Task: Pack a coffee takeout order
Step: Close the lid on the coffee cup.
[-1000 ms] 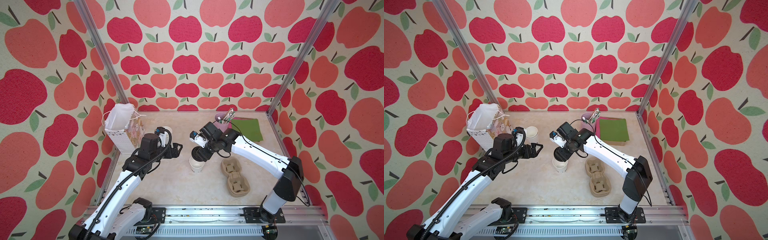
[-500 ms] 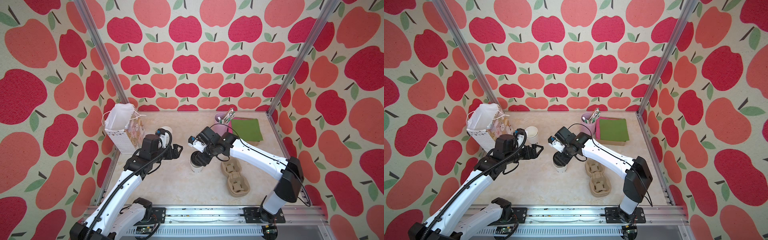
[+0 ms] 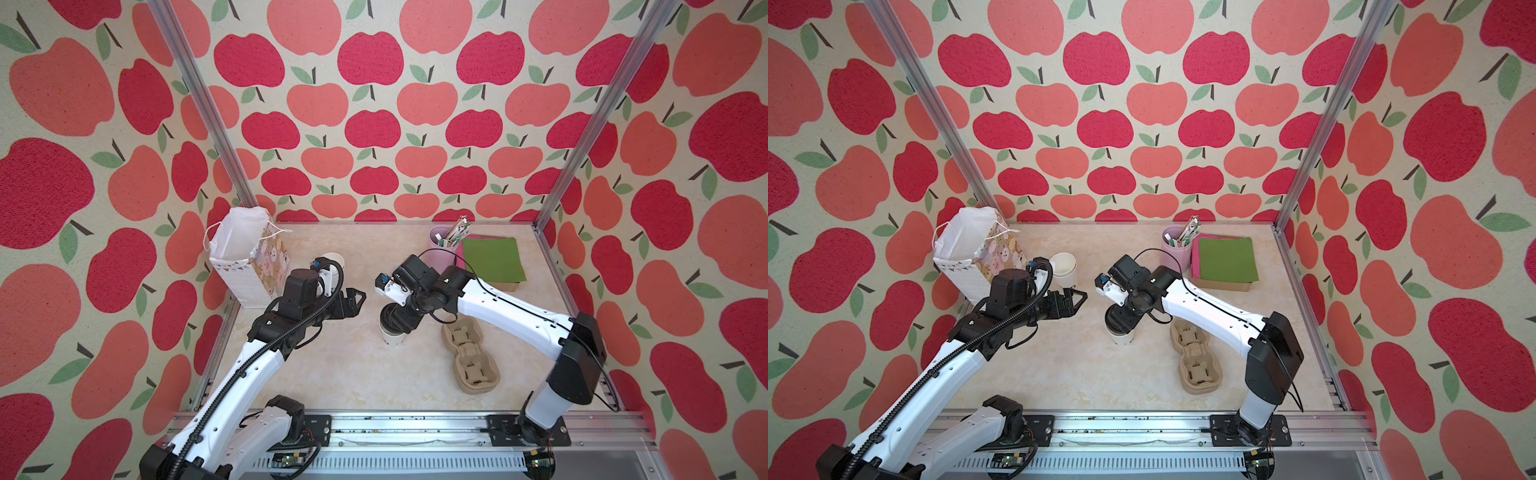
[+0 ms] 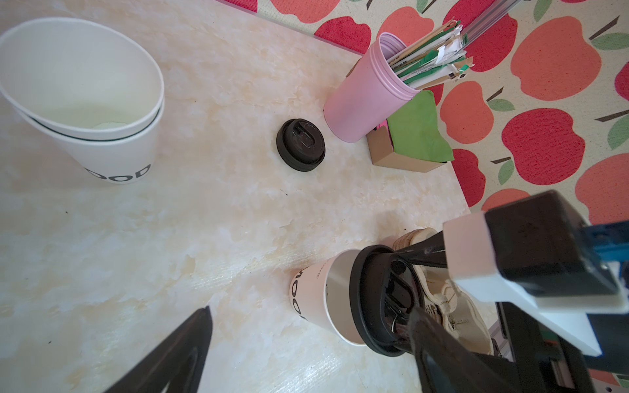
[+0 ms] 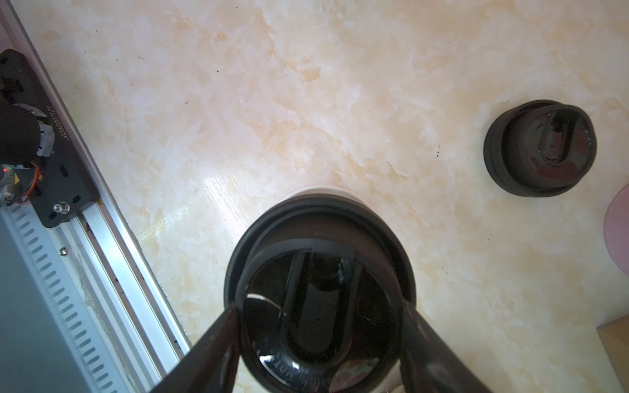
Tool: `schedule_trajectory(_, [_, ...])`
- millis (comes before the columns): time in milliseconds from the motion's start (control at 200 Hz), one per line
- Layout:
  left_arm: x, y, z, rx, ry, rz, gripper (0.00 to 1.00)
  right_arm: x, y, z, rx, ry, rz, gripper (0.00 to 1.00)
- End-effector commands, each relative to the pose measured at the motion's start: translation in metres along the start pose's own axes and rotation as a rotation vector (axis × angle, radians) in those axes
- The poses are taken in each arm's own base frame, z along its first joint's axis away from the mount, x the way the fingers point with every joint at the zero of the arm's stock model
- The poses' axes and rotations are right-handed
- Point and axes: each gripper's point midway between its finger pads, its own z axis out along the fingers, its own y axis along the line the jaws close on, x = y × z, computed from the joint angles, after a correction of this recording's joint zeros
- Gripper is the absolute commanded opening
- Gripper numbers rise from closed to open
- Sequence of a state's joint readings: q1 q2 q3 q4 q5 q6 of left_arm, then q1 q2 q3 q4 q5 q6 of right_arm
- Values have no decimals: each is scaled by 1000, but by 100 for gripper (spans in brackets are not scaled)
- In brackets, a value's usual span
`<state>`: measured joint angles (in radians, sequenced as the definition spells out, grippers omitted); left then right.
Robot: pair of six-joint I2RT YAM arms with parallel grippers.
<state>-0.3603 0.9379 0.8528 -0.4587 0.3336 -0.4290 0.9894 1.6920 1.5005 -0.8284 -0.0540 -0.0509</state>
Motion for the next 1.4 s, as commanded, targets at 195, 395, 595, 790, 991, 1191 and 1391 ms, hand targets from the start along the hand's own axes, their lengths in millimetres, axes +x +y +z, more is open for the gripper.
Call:
schedule_trajectory(195, [3,4,3,-1,5,-5,93,11,3,18,2,61,10,66])
schedule_trajectory(395, [5,5,4,-3,7,-7,94,14,2,24,12,81,3,66])
schedule_trajectory(595, [5,5,6,-1,8,-10,95,19,1,29,21,104,-2,65])
schedule_trajectory(790, [7,6,7,1,12,-12,95,19,1,33,21,109,-1,65])
schedule_trajectory(991, [7,6,8,3,13,-14,95,23,2,39,16,126,4,65])
schedule_trajectory(1191, [9,7,9,3,15,-16,95,24,2,42,20,133,3,65])
schedule_trajectory(1391, [8,7,11,5,15,-18,95,23,4,44,16,133,-2,65])
